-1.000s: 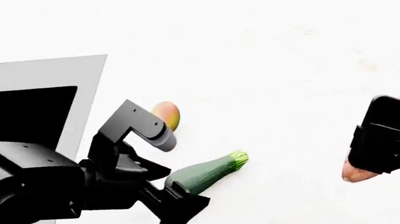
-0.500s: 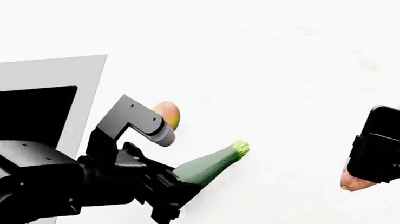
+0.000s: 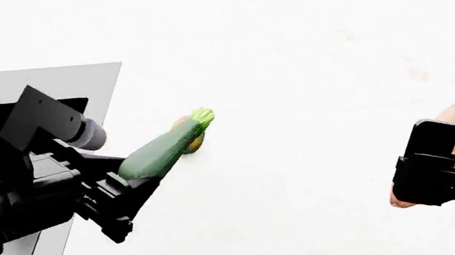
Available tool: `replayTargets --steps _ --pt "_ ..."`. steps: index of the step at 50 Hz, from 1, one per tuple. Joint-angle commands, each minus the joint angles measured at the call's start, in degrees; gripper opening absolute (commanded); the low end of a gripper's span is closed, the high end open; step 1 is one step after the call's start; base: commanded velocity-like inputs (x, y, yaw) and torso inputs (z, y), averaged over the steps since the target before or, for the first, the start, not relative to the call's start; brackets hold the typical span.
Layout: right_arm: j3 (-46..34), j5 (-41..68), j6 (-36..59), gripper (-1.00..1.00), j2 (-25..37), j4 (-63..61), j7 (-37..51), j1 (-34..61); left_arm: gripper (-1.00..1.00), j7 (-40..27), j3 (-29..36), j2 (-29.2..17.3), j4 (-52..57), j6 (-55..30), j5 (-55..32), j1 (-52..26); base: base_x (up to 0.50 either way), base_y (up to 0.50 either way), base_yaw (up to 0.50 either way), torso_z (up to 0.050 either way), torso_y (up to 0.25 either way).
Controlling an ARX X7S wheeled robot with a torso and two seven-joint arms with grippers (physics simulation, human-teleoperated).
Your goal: There is a mixed pile of frozen fruits and vegetables on the counter. Locate all the frozen vegetables and place the items in a bowl on the counter. Take all the frozen fruits and defrost them in a running sink.
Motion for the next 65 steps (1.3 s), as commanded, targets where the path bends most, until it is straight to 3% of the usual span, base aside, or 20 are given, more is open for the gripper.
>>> replayTargets --steps 1,10,32,65 --pt "0.64 -5.53 2.48 -1.0 -0.18 -0.41 -4.51 1.59 -1.0 -11.74 -12.18 -9.85 12.47 -3.02 -12.2 5.62 0.0 0.0 0.0 0.0 0.0" --pt "0.07 -6.75 3.22 -1.0 -0.3 -1.15 -6.28 3.73 -1.0 -18.5 -19.05 -15.22 18.35 -2.46 -20.52 11.19 0.0 0.0 0.0 0.0 0.001" --pt "0.14 -5.3 2.59 -1.0 0.47 -2.02 -5.6 2.28 -1.0 -20.7 -21.54 -17.03 19.74 -0.66 -22.79 13.68 -0.03 0.02 0.0 0.0 0.0" --pt "0.12 -4.49 2.44 -1.0 1.99 -3.01 -5.2 1.71 -1.0 -21.82 -23.72 -18.8 20.49 1.5 -24.4 16.32 -0.45 0.21 0.0 0.0 0.0"
